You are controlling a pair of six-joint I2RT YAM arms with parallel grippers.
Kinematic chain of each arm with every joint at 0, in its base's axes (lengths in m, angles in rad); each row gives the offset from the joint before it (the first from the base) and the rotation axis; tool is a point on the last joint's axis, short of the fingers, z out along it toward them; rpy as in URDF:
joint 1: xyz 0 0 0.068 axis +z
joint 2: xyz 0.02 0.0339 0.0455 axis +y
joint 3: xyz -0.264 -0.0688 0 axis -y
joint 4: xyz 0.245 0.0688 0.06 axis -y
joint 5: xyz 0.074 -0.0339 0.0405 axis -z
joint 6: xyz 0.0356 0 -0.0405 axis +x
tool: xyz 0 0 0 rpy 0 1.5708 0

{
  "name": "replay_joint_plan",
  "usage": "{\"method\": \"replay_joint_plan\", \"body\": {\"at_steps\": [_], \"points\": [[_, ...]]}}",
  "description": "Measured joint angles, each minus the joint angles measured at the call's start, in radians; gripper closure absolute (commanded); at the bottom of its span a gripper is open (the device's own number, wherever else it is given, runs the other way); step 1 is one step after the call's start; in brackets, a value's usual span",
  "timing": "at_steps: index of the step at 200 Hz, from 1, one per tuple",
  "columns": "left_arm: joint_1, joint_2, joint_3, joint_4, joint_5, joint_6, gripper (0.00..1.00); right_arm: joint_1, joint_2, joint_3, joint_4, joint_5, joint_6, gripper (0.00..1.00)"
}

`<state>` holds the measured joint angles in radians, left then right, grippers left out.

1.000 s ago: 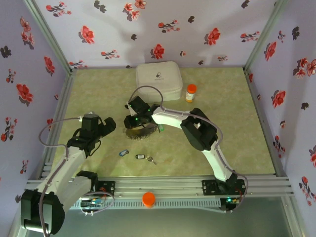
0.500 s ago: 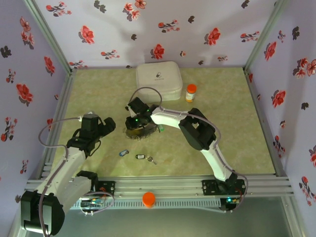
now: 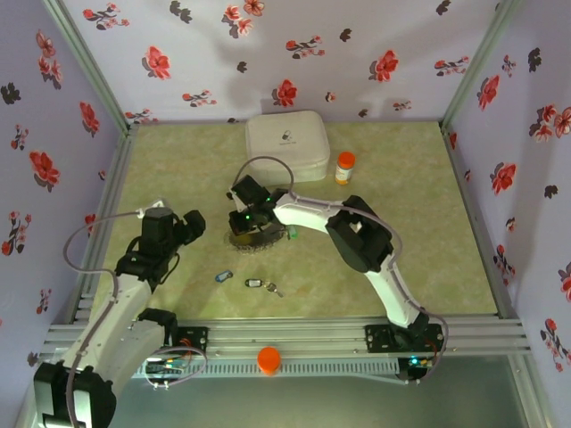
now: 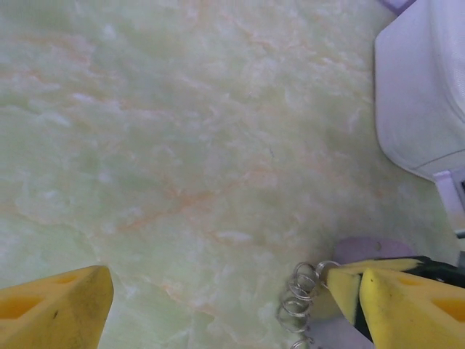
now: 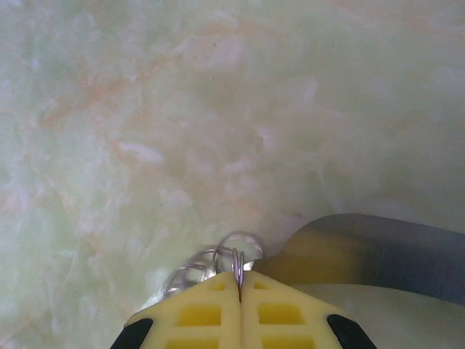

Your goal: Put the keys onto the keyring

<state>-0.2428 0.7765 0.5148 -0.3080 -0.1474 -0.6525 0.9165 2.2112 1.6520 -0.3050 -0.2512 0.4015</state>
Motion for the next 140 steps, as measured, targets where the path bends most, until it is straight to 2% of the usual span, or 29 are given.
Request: {"method": "replay_joint_plan", "body": {"at_steps": [26,54,80,107,140], "points": [[-0.01,-0.056,0.003,0.024,0.006,0.118,0.19,-0.007,-0.155,-0.054,-0.037,0.03,-0.084,1.0],[-0.029,-0.087,0.031,0.097,0.083,0.259,0.34,-0.029,-0.363,-0.1,-0.077,0.034,-0.198,1.0],[-0.109,-0.065,0.081,0.158,0.163,0.418,0.44,-0.064,-0.523,-0.142,-0.113,0.033,-0.322,1.0],[-0.203,-0.016,0.134,0.197,0.273,0.62,0.53,-0.081,-0.63,-0.182,-0.182,0.034,-0.462,1.0],[-0.252,0.072,0.211,0.208,0.406,0.822,0.61,-0.078,-0.695,-0.216,-0.285,0.031,-0.615,1.0]]}}
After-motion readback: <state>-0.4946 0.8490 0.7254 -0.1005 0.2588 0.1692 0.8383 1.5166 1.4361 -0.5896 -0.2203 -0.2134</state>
